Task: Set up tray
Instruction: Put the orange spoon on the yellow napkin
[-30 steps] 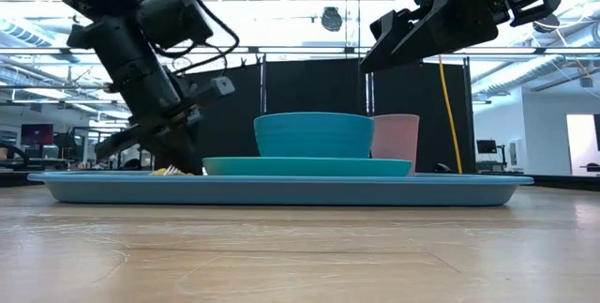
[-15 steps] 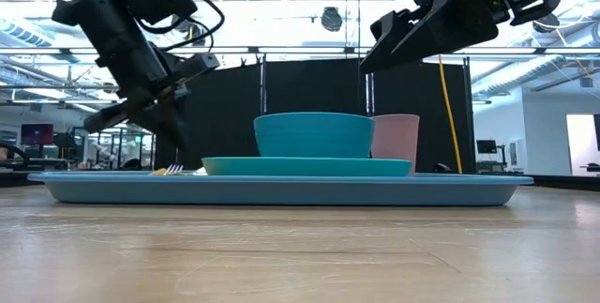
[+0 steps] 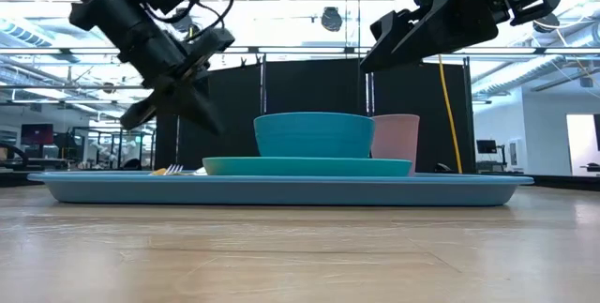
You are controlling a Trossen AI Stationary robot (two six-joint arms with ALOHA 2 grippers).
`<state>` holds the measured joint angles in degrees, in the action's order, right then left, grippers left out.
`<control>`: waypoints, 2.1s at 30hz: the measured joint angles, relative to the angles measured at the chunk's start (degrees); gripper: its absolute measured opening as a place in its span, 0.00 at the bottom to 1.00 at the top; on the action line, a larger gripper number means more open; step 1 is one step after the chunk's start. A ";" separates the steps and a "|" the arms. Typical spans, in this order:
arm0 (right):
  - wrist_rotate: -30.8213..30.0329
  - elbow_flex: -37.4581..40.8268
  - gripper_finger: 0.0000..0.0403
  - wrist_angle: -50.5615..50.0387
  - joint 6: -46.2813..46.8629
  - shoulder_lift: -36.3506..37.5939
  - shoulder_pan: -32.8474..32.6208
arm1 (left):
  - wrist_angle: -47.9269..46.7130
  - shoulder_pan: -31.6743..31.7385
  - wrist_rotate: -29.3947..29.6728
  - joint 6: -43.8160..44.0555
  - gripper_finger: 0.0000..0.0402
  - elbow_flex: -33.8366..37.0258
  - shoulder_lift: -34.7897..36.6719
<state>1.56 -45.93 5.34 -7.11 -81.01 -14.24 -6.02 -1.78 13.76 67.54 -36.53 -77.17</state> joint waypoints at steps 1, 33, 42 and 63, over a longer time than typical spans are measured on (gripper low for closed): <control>0.00 0.00 0.54 0.00 0.00 0.00 0.00 | -1.83 -0.01 0.51 0.29 0.02 0.00 0.00; 0.00 0.00 0.54 0.04 0.11 0.00 0.00 | -13.18 -5.18 7.71 6.94 0.40 -0.35 -8.13; 0.00 0.00 0.54 0.04 0.15 0.00 0.00 | -13.85 -5.01 9.24 4.92 0.35 -2.14 -8.25; 0.00 -0.02 0.54 0.02 0.17 0.00 0.00 | -13.84 -5.05 8.57 4.78 0.19 -4.28 -13.75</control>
<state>1.56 -45.95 5.37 -6.94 -81.01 -14.24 -19.86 -6.83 22.33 72.31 -40.82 -90.91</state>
